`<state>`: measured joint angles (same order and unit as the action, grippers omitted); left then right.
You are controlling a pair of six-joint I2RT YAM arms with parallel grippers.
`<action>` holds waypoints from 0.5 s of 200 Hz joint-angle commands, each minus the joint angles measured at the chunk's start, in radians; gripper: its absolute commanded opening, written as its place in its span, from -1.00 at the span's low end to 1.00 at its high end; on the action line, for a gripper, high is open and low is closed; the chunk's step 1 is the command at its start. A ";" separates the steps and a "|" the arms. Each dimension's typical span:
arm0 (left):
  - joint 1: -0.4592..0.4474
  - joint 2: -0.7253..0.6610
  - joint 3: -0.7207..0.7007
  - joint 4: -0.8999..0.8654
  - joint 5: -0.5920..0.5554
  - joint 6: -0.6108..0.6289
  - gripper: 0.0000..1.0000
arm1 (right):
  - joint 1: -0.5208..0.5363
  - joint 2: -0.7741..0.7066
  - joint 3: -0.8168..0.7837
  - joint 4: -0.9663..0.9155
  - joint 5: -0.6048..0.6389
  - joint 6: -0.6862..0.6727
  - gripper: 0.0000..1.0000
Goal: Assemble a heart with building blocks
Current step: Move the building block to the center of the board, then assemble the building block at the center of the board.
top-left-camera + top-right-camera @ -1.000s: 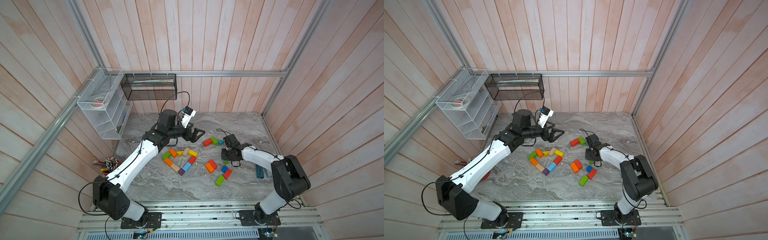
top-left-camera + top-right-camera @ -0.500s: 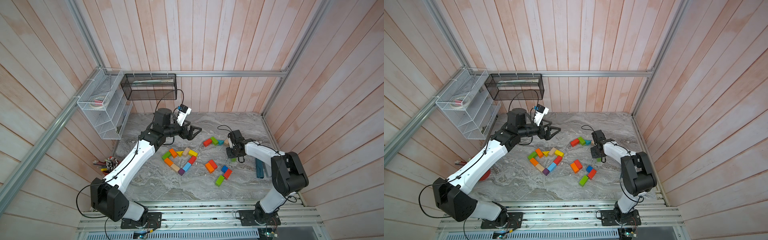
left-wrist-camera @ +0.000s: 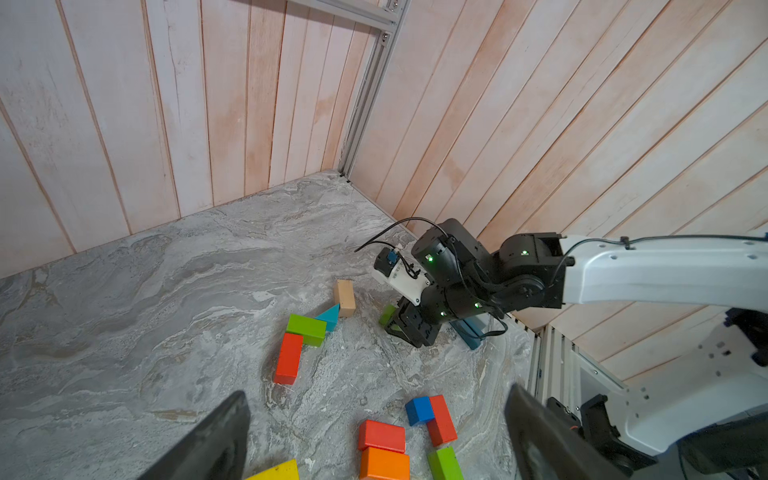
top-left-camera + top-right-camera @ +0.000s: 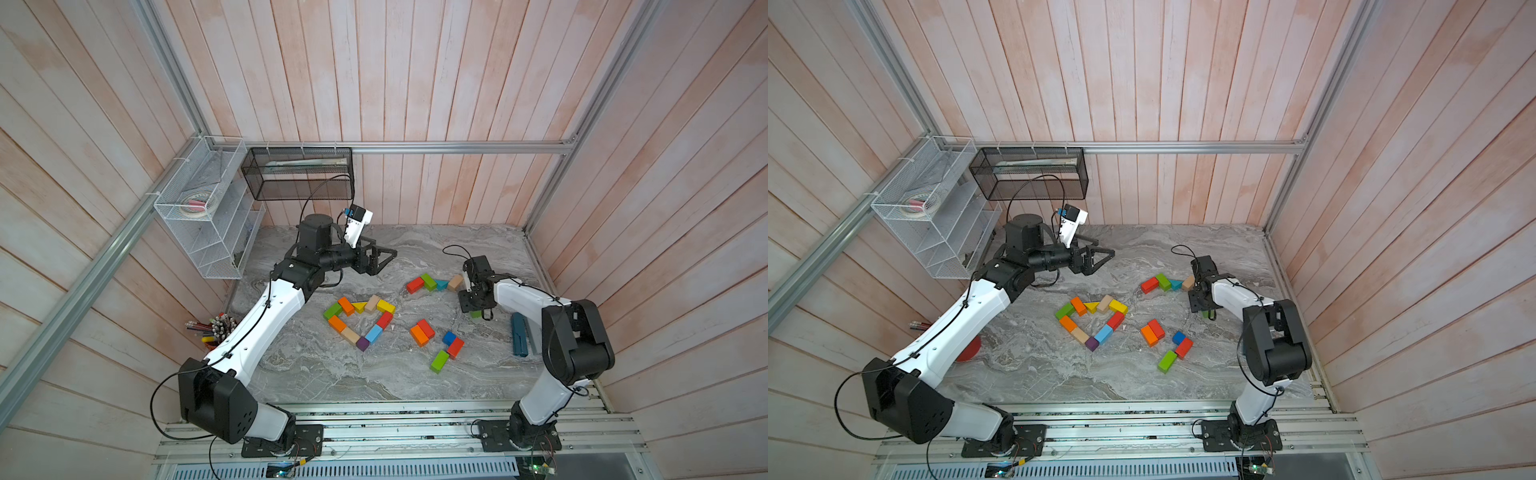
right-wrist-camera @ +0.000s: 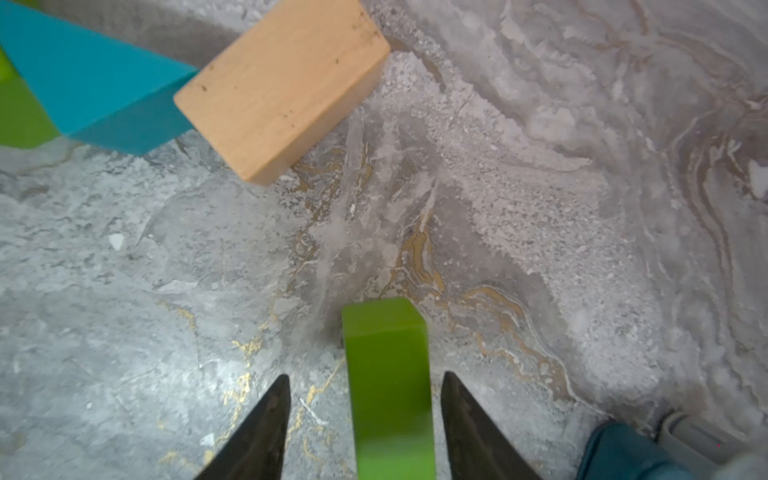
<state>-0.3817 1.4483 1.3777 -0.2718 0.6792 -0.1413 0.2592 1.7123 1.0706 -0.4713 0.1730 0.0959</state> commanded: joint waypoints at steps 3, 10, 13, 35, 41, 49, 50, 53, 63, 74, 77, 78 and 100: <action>0.002 -0.023 -0.014 0.018 0.021 -0.005 0.93 | 0.000 -0.076 -0.045 -0.027 0.015 0.127 0.16; 0.003 -0.024 -0.015 0.018 0.022 -0.006 0.93 | 0.000 -0.089 -0.058 -0.029 0.013 0.160 0.14; 0.002 -0.024 -0.015 0.019 0.022 -0.006 0.92 | -0.001 -0.094 -0.061 -0.030 0.012 0.173 0.13; 0.003 -0.022 -0.015 0.017 0.025 -0.005 0.92 | -0.002 -0.109 -0.078 -0.053 0.000 0.270 0.07; 0.002 -0.023 -0.015 0.018 0.025 -0.004 0.92 | -0.003 -0.111 -0.084 -0.056 -0.003 0.294 0.05; 0.002 -0.024 -0.015 0.018 0.026 -0.005 0.92 | -0.003 -0.114 -0.093 -0.054 -0.012 0.322 0.02; 0.003 -0.024 -0.014 0.019 0.026 -0.005 0.92 | -0.004 -0.115 -0.094 -0.054 -0.013 0.325 0.01; 0.003 -0.024 -0.015 0.018 0.026 -0.005 0.92 | -0.004 -0.115 -0.097 -0.051 -0.017 0.334 0.00; 0.002 -0.024 -0.015 0.019 0.027 -0.006 0.92 | -0.011 -0.119 -0.108 -0.037 -0.038 0.361 -0.07; 0.002 -0.024 -0.017 0.020 0.026 -0.007 0.92 | -0.027 -0.115 -0.120 -0.021 -0.063 0.388 -0.14; 0.003 -0.024 -0.016 0.020 0.026 -0.007 0.92 | -0.032 -0.115 -0.126 -0.015 -0.070 0.394 -0.17; 0.003 -0.024 -0.017 0.020 0.026 -0.007 0.92 | -0.034 -0.115 -0.126 -0.013 -0.072 0.397 -0.17; 0.003 -0.024 -0.018 0.022 0.028 -0.007 0.92 | -0.059 -0.120 -0.154 0.038 -0.106 0.424 -0.29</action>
<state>-0.3817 1.4464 1.3777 -0.2710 0.6849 -0.1436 0.2268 1.6104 0.9466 -0.4736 0.1192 0.4393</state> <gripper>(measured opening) 0.962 0.373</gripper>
